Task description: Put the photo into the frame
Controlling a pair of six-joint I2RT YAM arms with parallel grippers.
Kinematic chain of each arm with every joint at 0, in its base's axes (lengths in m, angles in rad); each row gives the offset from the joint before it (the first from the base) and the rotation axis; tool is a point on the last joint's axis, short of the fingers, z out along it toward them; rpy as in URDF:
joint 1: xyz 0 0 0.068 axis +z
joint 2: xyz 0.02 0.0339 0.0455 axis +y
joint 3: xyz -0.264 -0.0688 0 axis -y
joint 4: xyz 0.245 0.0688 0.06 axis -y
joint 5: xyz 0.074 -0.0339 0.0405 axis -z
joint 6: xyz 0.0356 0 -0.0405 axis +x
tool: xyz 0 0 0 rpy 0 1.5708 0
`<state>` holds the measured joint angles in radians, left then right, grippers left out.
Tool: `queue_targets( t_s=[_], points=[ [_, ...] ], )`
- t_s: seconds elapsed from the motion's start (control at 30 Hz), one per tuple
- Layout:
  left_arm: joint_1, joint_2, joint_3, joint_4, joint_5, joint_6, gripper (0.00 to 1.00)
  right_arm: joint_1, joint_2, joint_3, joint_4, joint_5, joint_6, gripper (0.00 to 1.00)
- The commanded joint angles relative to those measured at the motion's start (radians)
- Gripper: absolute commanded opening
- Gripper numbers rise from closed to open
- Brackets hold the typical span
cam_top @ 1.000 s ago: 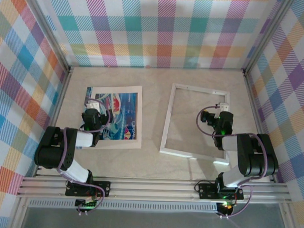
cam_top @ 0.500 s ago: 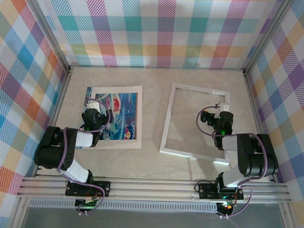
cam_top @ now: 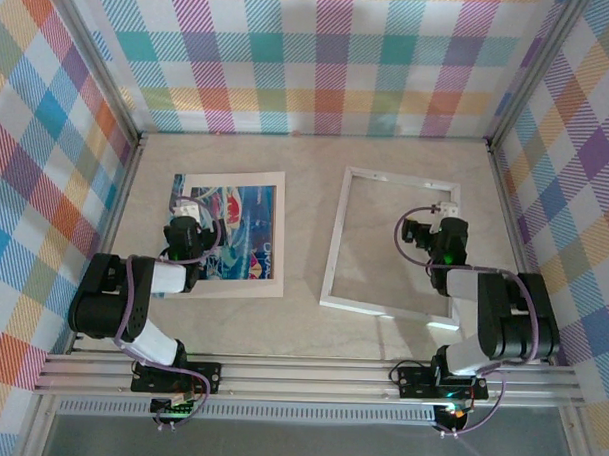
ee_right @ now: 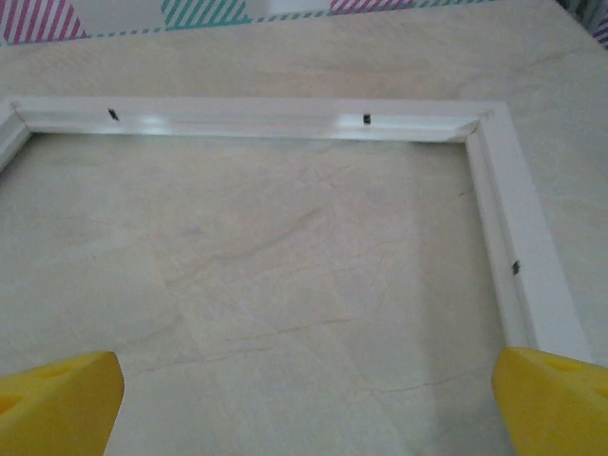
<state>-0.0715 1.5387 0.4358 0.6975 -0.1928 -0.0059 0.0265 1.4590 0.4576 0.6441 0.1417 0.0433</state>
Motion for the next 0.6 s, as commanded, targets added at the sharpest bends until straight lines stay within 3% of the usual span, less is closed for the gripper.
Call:
queue_targets(
  t_s=[0.0,0.13,0.33,0.4,0.5,0.57],
  points=[
    [-0.014,-0.105,0.133,-0.236,-0.017,0.009,1.00,0.008,-0.104,0.098,-0.206,0.038,0.019,0.99],
    [-0.013,-0.192,0.311,-0.585,-0.019,-0.035,1.00,0.022,-0.177,0.237,-0.481,0.007,0.161,0.99],
    [-0.025,-0.214,0.491,-0.996,0.068,-0.283,1.00,0.161,-0.140,0.424,-0.780,-0.069,0.332,0.98],
    [-0.034,-0.227,0.466,-1.026,0.134,-0.358,1.00,0.220,-0.115,0.472,-0.846,-0.101,0.390,0.96],
    [-0.063,-0.251,0.407,-1.035,0.236,-0.432,0.98,0.309,-0.032,0.579,-0.950,-0.292,0.395,0.86],
    [-0.091,-0.271,0.374,-1.059,0.235,-0.472,0.98,0.382,0.012,0.620,-0.990,-0.307,0.406,0.86]
  ],
)
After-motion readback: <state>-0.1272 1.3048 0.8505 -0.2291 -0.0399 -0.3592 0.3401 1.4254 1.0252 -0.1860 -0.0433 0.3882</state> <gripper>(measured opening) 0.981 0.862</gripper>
